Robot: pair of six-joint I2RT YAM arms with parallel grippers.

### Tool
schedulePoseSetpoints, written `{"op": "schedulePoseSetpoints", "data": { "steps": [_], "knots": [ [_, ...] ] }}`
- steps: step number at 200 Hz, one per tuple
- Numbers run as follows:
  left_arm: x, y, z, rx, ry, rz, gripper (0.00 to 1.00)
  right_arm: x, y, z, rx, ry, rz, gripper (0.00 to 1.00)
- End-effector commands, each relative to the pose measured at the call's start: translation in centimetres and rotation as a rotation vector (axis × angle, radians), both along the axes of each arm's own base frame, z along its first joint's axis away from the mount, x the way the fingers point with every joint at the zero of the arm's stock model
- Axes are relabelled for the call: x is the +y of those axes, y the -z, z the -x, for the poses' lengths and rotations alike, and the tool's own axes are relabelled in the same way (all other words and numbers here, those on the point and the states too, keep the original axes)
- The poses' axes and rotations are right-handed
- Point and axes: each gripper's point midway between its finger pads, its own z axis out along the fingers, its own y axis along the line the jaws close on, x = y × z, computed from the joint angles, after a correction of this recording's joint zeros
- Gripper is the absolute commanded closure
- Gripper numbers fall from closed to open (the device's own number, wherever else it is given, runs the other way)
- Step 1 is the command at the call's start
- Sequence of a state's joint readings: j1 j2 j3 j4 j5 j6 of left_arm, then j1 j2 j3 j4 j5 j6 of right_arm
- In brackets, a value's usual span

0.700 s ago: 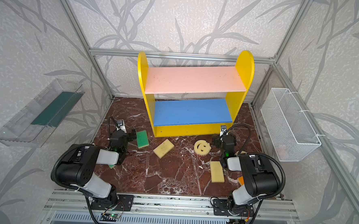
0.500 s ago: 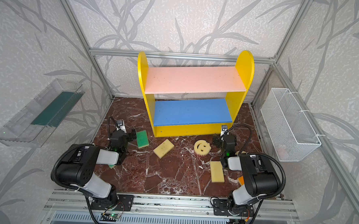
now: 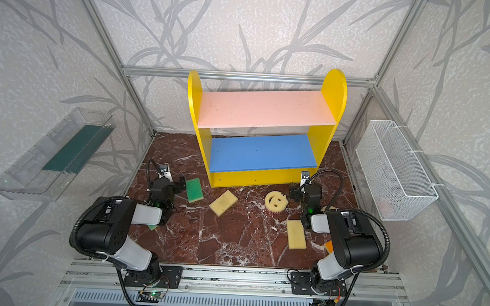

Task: Place and organize the cleaning sponges onto the shelf
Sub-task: 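Raise both arms from rest and move toward the sponges on the floor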

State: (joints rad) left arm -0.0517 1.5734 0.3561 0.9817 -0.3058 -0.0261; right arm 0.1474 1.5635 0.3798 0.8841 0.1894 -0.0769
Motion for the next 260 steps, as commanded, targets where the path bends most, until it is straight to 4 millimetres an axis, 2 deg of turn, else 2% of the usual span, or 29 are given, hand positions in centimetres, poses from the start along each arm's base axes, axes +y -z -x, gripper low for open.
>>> {"op": "schedulePoseSetpoints", "data": {
  "steps": [1,59,80,94,197,206,221,232,247,260],
  "knots": [
    [0.2,-0.5,-0.1,-0.022,-0.01,-0.012,0.01,0.1,-1.0,-0.3,-0.023,-0.001,-0.01,0.01],
    [0.2,-0.6,0.0,-0.028,-0.017,-0.015,0.01,0.1,-1.0,-0.3,-0.026,-0.003,-0.009,0.01],
    [0.8,-1.0,0.9,-0.066,-0.089,-0.05,0.01,0.1,-1.1,-0.3,-0.028,-0.002,-0.009,0.01],
    [0.2,-1.4,1.3,-0.098,-0.074,-0.069,0.01,0.1,-1.0,-0.3,-0.025,-0.001,-0.011,0.01],
    [1.6,-0.4,0.0,-0.016,-0.068,0.016,0.01,0.1,-0.9,-0.3,-0.019,-0.021,-0.028,0.01],
    [1.6,-0.7,0.0,-0.026,-0.072,0.01,0.01,0.1,-1.4,-0.2,-0.041,-0.014,-0.021,0.01],
    [1.6,-1.7,-0.1,-0.02,-0.078,0.001,0.01,-0.5,-3.4,0.1,-0.101,0.051,0.015,0.01],
    [1.5,-2.4,-0.1,0.011,-0.083,-0.011,0.01,-0.9,-4.5,0.4,-0.075,0.079,0.006,0.01],
    [1.6,-4.1,0.3,0.014,-0.098,-0.016,0.01,-1.9,-4.9,1.5,0.027,0.158,-0.039,0.01],
    [1.6,-5.1,0.9,0.019,-0.116,0.003,0.01,-2.0,-6.0,2.4,0.026,0.181,-0.099,0.01]
  ]
}}
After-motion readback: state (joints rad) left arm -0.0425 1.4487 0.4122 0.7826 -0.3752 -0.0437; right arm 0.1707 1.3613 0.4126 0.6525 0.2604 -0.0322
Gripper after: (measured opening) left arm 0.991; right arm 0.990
